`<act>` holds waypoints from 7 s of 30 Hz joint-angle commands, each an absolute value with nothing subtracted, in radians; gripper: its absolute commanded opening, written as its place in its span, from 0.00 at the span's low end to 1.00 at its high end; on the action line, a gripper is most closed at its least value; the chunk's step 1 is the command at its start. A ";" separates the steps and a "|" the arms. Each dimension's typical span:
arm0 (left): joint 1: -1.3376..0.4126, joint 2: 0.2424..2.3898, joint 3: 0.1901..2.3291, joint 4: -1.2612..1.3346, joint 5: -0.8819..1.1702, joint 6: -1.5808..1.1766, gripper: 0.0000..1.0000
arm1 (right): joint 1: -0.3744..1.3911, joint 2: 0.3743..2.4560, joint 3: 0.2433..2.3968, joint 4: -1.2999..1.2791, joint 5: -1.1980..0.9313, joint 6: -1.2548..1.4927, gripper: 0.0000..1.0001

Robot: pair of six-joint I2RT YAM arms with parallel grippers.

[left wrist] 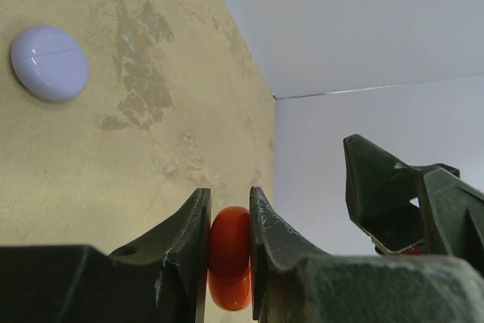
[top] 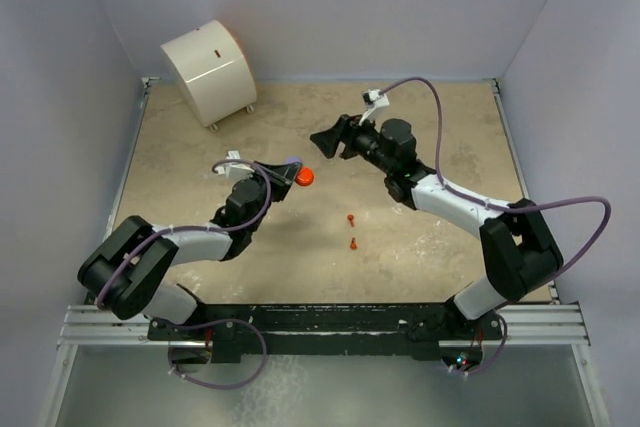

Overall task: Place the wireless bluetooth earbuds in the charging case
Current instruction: Open the charging case, then pick up the earbud from the center of the board.

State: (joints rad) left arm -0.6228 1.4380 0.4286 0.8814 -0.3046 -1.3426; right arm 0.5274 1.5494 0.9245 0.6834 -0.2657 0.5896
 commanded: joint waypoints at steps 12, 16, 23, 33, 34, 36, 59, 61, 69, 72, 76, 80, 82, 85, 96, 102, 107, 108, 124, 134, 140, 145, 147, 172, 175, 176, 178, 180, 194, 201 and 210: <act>-0.621 1.465 0.549 0.855 -0.390 -1.418 0.00 | 0.683 1.526 0.942 0.430 0.197 0.413 0.74; -0.621 1.482 0.565 0.864 -0.379 -1.418 0.00 | 0.695 1.518 0.915 0.443 0.193 0.414 0.74; -0.621 1.511 0.566 0.878 -0.376 -1.421 0.00 | 0.715 1.475 0.884 0.441 0.231 0.434 0.74; -0.620 1.538 0.570 0.875 -0.387 -1.422 0.00 | 0.727 1.439 0.893 0.417 0.239 0.428 0.74; -0.621 1.541 0.572 0.877 -0.384 -1.423 0.00 | 0.729 1.444 0.894 0.417 0.235 0.426 0.74; -0.621 1.541 0.576 0.877 -0.381 -1.423 0.00 | 0.735 1.457 0.894 0.419 0.235 0.428 0.74; -0.620 1.505 0.554 0.906 -0.355 -1.449 0.00 | 0.764 1.558 0.897 0.446 0.219 0.450 0.74; -0.620 1.489 0.545 0.901 -0.374 -1.448 0.00 | 0.765 1.549 0.897 0.429 0.234 0.459 0.74; -0.577 1.408 0.452 0.927 -0.411 -1.473 0.00 | 0.765 1.479 0.839 0.331 0.308 0.481 0.72; -0.552 1.408 0.385 1.015 -0.383 -1.511 0.00 | 0.765 1.482 0.825 0.285 0.313 0.497 0.70; -0.506 1.438 0.336 1.103 -0.289 -1.546 0.00 | 0.770 1.503 0.821 0.205 0.324 0.542 0.67; -0.491 1.485 0.306 1.181 -0.239 -1.574 0.00 | 0.803 1.535 0.832 0.096 0.402 0.592 0.67; -0.489 1.511 0.301 1.215 -0.224 -1.583 0.00 | 0.814 1.545 0.839 0.049 0.436 0.611 0.67; -0.488 1.543 0.301 1.256 -0.206 -1.595 0.00 | 0.818 1.553 0.841 0.008 0.462 0.619 0.64; -0.488 1.572 0.299 1.284 -0.191 -1.603 0.00 | 0.826 1.555 0.838 -0.060 0.471 0.620 0.45; -0.488 1.571 0.298 1.279 -0.192 -1.601 0.00 | 0.840 1.556 0.827 -0.033 0.432 0.615 0.40; -0.489 1.571 0.297 1.279 -0.192 -1.602 0.00 | 0.847 1.579 0.828 -0.027 0.425 0.616 0.36; -0.487 1.570 0.295 1.279 -0.193 -1.601 0.00 | 0.848 1.583 0.828 -0.026 0.425 0.615 0.36; -0.487 1.554 0.290 1.266 -0.199 -1.599 0.00 | 0.854 1.611 0.821 -0.012 0.411 0.616 0.29; -0.486 1.551 0.291 1.263 -0.202 -1.599 0.00 | 0.856 1.624 0.817 -0.002 0.406 0.617 0.26; -0.486 1.548 0.291 1.262 -0.202 -1.599 0.00 | 0.856 1.630 0.818 -0.004 0.407 0.619 0.25; -0.486 1.551 0.291 1.264 -0.202 -1.600 0.00 | 0.856 1.633 0.819 -0.005 0.407 0.619 0.22; -0.486 1.551 0.292 1.264 -0.201 -1.600 0.00 | 0.856 1.636 0.818 -0.003 0.407 0.618 0.20; -0.486 1.549 0.294 1.256 -0.203 -1.598 0.00 | 0.856 1.651 0.822 -0.005 0.407 0.612 0.15; -0.487 1.551 0.292 1.261 -0.202 -1.600 0.00 | 0.856 1.650 0.822 -0.007 0.407 0.611 0.14; -0.486 1.550 0.292 1.261 -0.202 -1.599 0.00 | 0.856 1.650 0.822 -0.007 0.407 0.610 0.14; -0.486 1.548 0.293 1.259 -0.201 -1.598 0.00 | 0.856 1.651 0.821 -0.009 0.407 0.611 0.17; -0.486 1.544 0.293 1.257 -0.201 -1.598 0.00 | 0.856 1.648 0.822 -0.009 0.409 0.612 0.22; -0.486 1.546 0.294 1.255 -0.201 -1.598 0.00 | 0.856 1.640 0.839 -0.023 0.425 0.612 0.27; -0.486 1.548 0.293 1.255 -0.202 -1.598 0.00 | 0.856 1.638 0.848 -0.029 0.436 0.607 0.26; -0.486 1.548 0.292 1.256 -0.203 -1.597 0.00 | 0.857 1.640 0.859 -0.030 0.443 0.600 0.26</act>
